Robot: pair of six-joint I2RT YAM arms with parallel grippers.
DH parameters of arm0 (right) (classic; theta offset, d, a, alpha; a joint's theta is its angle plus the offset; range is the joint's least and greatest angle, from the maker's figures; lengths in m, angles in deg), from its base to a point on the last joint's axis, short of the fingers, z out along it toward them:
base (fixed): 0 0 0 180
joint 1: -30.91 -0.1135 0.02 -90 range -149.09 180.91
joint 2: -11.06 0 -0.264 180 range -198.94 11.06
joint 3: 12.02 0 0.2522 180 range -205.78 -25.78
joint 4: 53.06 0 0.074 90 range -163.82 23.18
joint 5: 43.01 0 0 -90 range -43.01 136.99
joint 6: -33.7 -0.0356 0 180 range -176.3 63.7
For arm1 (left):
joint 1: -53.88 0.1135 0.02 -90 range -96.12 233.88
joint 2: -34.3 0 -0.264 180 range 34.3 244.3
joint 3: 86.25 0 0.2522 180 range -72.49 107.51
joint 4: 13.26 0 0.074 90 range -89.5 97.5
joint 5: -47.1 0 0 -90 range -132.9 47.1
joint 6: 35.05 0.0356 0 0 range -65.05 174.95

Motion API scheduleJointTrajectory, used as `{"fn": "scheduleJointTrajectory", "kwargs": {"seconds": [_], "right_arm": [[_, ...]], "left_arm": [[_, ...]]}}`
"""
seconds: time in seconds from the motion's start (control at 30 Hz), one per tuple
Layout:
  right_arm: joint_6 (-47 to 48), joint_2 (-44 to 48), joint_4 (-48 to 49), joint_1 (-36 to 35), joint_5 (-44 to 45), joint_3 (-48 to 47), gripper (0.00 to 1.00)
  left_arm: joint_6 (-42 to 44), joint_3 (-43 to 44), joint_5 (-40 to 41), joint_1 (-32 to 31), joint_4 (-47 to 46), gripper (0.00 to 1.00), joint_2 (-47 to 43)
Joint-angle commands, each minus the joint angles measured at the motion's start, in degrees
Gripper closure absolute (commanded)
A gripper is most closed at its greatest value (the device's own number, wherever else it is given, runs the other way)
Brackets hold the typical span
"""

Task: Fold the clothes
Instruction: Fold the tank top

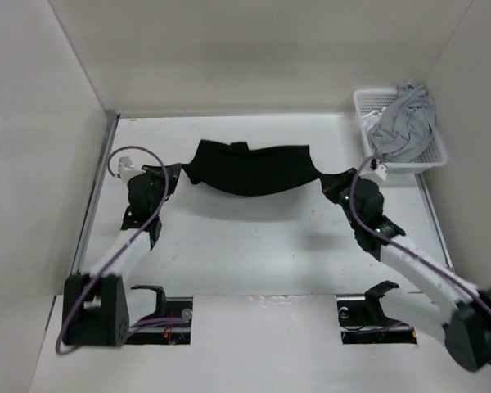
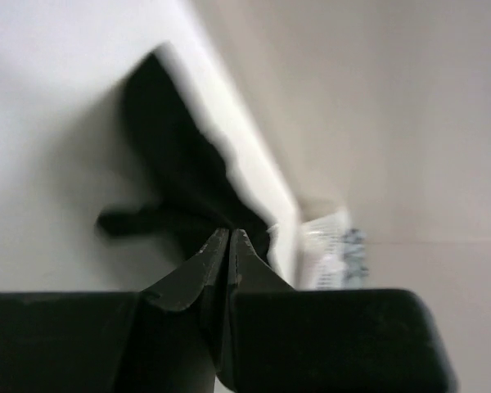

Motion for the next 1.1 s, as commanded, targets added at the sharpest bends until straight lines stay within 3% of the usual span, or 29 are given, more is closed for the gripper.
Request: {"fn": "scheduleJointTrajectory", "kwargs": {"seconds": [0.0, 0.23, 0.37, 0.5, 0.63, 0.83, 0.93, 1.07], "right_arm": [[6.72, 14.15, -11.92, -3.21, 7.03, -2.71, 1.00], [12.17, 30.89, -29.35, -16.03, 15.82, -17.91, 1.00], [15.24, 31.51, -32.78, -28.15, 23.64, -26.97, 1.00], [19.46, 27.48, -31.91, -36.08, 29.01, -29.71, 1.00], [18.34, 22.38, -29.46, -29.53, 23.16, -26.12, 1.00], [10.25, 6.50, -15.33, -3.35, -6.62, -16.97, 1.00], [8.40, -7.90, -6.79, 4.14, -14.73, -19.58, 1.00], [7.61, -25.31, -4.92, 9.34, -19.58, -32.83, 1.00]], "left_arm": [[3.03, 2.06, -0.02, 0.46, 8.35, 1.00, -15.51], [6.37, 14.79, -0.98, -1.91, 29.80, 1.00, -38.38], [8.31, 22.09, -0.11, -3.14, 36.40, 1.00, -42.53], [8.58, 21.59, 0.25, -2.97, 38.08, 1.00, -41.31], [8.22, 16.06, 0.34, -2.18, 36.60, 1.00, -36.75], [7.43, 11.29, 1.38, -0.34, 24.75, 1.00, -17.97], [7.87, 16.81, 4.37, -0.25, 17.19, 1.00, -2.42], [8.48, 29.63, 4.90, 1.33, 15.32, 1.00, 14.38]]}}
